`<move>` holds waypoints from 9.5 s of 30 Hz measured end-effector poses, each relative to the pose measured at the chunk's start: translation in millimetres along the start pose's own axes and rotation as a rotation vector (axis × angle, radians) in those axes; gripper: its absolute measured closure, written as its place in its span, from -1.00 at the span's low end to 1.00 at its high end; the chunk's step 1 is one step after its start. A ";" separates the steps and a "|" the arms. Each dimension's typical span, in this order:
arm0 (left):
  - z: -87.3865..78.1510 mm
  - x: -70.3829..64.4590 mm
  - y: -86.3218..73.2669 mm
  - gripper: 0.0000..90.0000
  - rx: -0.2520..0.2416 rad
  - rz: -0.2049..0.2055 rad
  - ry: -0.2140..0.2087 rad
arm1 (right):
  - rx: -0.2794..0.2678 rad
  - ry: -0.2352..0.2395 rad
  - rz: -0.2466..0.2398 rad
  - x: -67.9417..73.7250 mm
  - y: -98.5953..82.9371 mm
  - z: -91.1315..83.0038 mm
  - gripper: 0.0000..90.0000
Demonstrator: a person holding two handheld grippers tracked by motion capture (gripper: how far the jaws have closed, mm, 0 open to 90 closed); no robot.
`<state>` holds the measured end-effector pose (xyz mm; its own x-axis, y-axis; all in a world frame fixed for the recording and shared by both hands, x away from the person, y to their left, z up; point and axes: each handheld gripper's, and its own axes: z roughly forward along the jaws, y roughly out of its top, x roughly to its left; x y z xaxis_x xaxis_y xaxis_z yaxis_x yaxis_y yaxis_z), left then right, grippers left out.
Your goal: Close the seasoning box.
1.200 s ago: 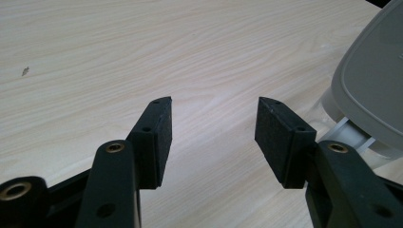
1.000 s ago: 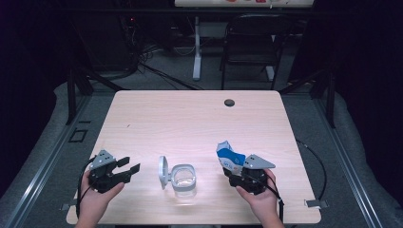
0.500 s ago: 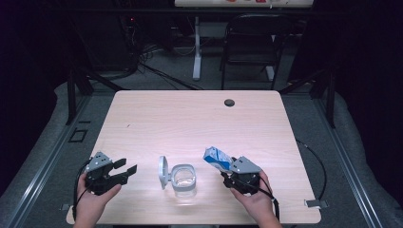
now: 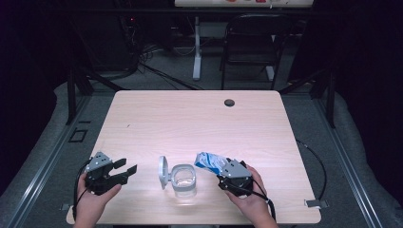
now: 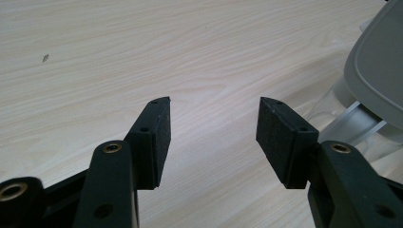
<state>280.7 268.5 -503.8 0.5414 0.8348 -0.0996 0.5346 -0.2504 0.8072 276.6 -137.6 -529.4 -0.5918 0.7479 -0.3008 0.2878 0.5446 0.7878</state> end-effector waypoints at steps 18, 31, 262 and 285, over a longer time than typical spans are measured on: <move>-0.1 0.4 0.1 0.03 -0.016 -0.005 0.000 | 0.010 -0.080 -0.104 7.8 1.1 2.8 -0.03; 0.6 0.8 -0.1 0.03 -0.008 -0.004 0.000 | 0.012 -0.101 -0.154 9.3 0.8 6.8 -0.03; 0.8 5.1 -1.5 0.03 -0.011 -0.013 0.005 | 0.074 -0.445 -0.882 5.9 37.2 17.4 0.03; 0.4 5.2 -1.1 0.03 -0.008 -0.011 0.004 | 0.071 -0.459 -0.914 6.5 40.3 17.0 0.04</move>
<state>283.1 272.9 -505.4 0.5329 0.8396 -0.1058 0.5349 -0.2372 0.8110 297.1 -104.3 -508.8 -0.2659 0.1008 -0.9587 -0.0755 0.9893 0.1249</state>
